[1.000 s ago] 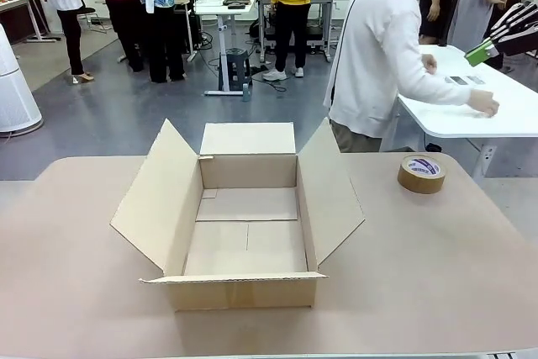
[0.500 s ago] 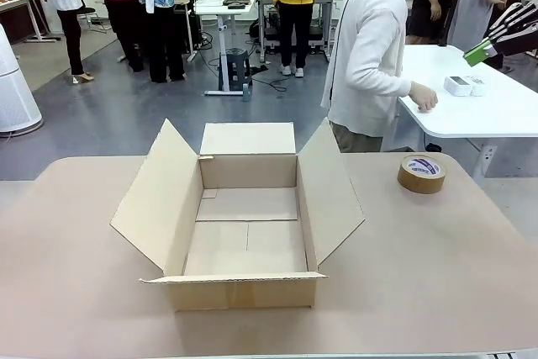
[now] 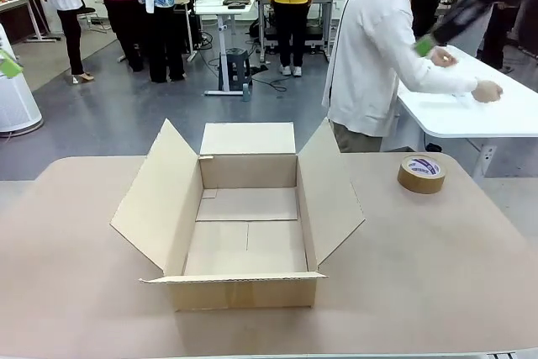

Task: Wrap the clocks to prevent damage.
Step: Open the side flaps of the Package Box.

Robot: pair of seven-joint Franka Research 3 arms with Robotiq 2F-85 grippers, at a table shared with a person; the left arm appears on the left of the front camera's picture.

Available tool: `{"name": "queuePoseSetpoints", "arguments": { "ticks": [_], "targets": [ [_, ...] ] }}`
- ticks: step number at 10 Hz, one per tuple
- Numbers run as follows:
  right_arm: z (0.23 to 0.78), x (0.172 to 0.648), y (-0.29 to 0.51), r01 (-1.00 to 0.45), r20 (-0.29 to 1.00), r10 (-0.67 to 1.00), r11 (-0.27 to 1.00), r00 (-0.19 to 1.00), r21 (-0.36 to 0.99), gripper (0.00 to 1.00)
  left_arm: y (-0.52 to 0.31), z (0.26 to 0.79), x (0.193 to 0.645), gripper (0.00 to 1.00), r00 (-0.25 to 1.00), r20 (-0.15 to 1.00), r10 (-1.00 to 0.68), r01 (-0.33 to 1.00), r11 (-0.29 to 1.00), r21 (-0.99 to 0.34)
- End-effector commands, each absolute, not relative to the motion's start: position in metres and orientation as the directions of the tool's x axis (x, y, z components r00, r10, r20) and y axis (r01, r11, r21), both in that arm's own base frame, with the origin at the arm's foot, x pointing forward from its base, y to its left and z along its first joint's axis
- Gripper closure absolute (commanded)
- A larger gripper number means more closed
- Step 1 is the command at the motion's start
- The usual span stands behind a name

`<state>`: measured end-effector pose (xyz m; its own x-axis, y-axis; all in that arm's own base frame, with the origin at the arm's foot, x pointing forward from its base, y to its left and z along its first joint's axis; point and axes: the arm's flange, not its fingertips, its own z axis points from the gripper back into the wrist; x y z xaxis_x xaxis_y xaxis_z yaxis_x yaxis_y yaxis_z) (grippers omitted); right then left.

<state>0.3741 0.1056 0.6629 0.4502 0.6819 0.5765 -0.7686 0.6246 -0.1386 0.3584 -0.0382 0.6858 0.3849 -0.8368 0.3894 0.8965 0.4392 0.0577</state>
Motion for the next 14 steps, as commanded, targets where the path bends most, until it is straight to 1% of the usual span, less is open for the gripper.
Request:
{"name": "queuePoseSetpoints", "arguments": {
  "ticks": [1,2,3,4,5,6,7,8,9,12,13,14],
  "targets": [
    [0.666,0.372,0.174,-0.589,0.433,0.544,0.808,0.719,-0.036,1.00,-0.101,0.708,0.370,1.00,0.571,0.189,-0.799,0.821,0.563,-0.095],
    [0.658,0.381,0.201,-0.460,0.361,0.430,0.888,0.827,-0.006,1.00,-0.133,0.713,0.375,1.00,0.656,0.094,-0.749,0.752,0.637,-0.171],
    [0.649,0.389,0.220,-0.332,0.283,0.321,0.943,0.904,-0.009,1.00,-0.162,0.706,0.381,1.00,0.726,0.024,-0.687,0.673,0.703,-0.229],
    [0.634,0.401,0.233,-0.241,0.215,0.233,0.970,0.948,0.012,1.00,-0.186,0.692,0.392,1.00,0.786,-0.021,-0.618,0.595,0.765,-0.245],
    [0.622,0.408,0.241,-0.198,0.156,0.187,0.979,0.970,0.055,1.00,-0.203,0.675,0.404,1.00,0.826,-0.056,-0.561,0.539,0.815,-0.212],
    [0.615,0.410,0.248,-0.205,0.134,0.193,0.975,0.972,0.081,1.00,-0.213,0.658,0.415,1.00,0.851,-0.079,-0.520,0.499,0.845,-0.191],
    [0.612,0.410,0.251,-0.202,0.137,0.187,0.975,0.973,0.097,1.00,-0.218,0.643,0.422,1.00,0.867,-0.073,-0.493,0.475,0.862,-0.175],
    [0.612,0.409,0.253,-0.228,0.164,0.215,0.971,0.963,0.067,1.00,-0.217,0.634,0.424,1.00,0.891,-0.044,-0.452,0.444,0.887,-0.123],
    [0.592,0.411,0.245,-0.199,0.124,0.195,0.980,0.973,0.024,1.00,-0.212,0.639,0.422,1.00,0.846,-0.101,-0.523,0.501,0.846,-0.186],
    [0.592,0.411,0.245,-0.199,0.124,0.195,0.980,0.973,0.024,1.00,-0.212,0.639,0.422,1.00,0.846,-0.101,-0.523,0.501,0.846,-0.186],
    [0.597,0.414,0.248,-0.224,0.120,0.217,0.973,0.969,0.051,0.99,-0.212,0.639,0.422,1.00,0.846,-0.101,-0.523,0.501,0.846,-0.186],
    [0.586,0.405,0.263,-0.178,0.139,0.177,0.984,0.974,-0.003,0.99,-0.215,0.634,0.425,1.00,0.858,-0.101,-0.504,0.483,0.858,-0.178]
  ]
}}
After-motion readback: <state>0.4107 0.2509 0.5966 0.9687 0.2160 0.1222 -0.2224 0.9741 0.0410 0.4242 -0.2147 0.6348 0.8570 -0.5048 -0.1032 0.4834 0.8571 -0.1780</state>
